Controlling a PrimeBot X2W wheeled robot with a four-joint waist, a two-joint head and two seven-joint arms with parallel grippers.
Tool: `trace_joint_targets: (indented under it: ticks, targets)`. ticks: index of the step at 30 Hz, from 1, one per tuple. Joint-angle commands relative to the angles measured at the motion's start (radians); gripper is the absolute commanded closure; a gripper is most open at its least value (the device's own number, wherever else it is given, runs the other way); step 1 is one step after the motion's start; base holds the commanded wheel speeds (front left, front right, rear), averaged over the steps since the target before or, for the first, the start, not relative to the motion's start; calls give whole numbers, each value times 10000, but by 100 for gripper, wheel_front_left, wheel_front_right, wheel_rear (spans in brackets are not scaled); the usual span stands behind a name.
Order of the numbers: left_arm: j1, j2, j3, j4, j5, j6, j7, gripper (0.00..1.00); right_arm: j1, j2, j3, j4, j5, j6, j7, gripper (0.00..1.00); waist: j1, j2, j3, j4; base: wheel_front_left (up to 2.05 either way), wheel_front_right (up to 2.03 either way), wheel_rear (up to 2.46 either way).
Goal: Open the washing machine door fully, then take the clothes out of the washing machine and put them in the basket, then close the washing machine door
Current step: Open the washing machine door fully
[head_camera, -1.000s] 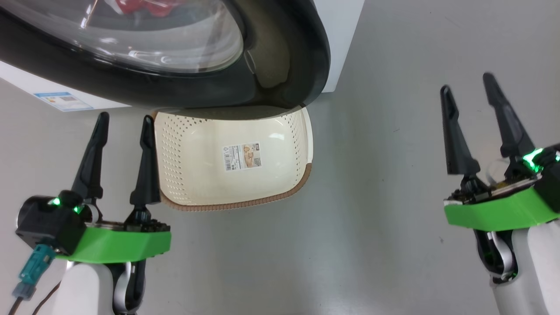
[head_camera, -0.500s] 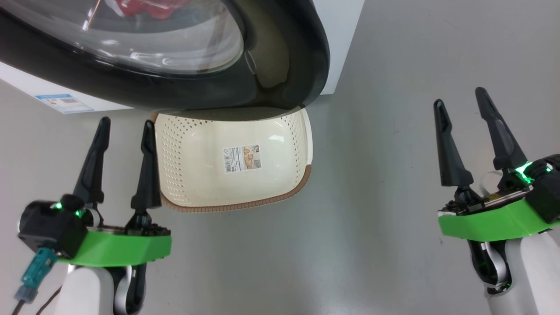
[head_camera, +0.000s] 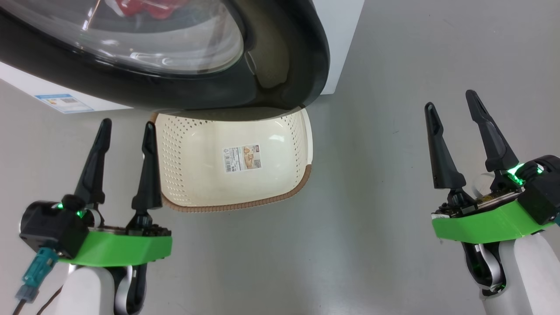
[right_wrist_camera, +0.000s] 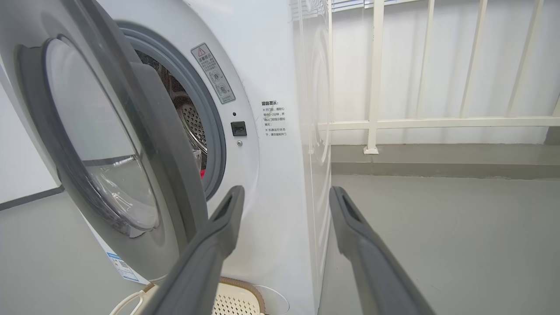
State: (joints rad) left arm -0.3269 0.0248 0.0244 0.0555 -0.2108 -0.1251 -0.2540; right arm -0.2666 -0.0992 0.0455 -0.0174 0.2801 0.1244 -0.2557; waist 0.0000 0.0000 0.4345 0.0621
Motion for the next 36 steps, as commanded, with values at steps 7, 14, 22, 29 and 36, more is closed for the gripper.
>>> trace_joint_targets:
  ticks: [7,14,22,29,36]
  targets:
    - [93,254,303,-232,56,-56,-78,0,127,4,259,-245,-109,63,-61,0,0,0,35,-14,0,0,0]
    - [41,254,263,-214,40,-56,-78,0,-35,-32,454,-27,214,63,-61,100,0,0,84,27,0,0,0]
    - [45,254,213,-179,-62,-56,-78,0,-565,-130,1009,851,2080,63,-61,100,0,0,105,183,0,0,0]
    - [26,254,172,-102,-150,-56,-78,0,-1893,-185,1598,1727,5355,63,-61,100,0,0,191,329,0,0,0]
    - [-59,254,95,-59,-216,-56,-78,0,-3748,-666,2722,2052,10143,63,936,100,0,0,290,531,0,0,0]
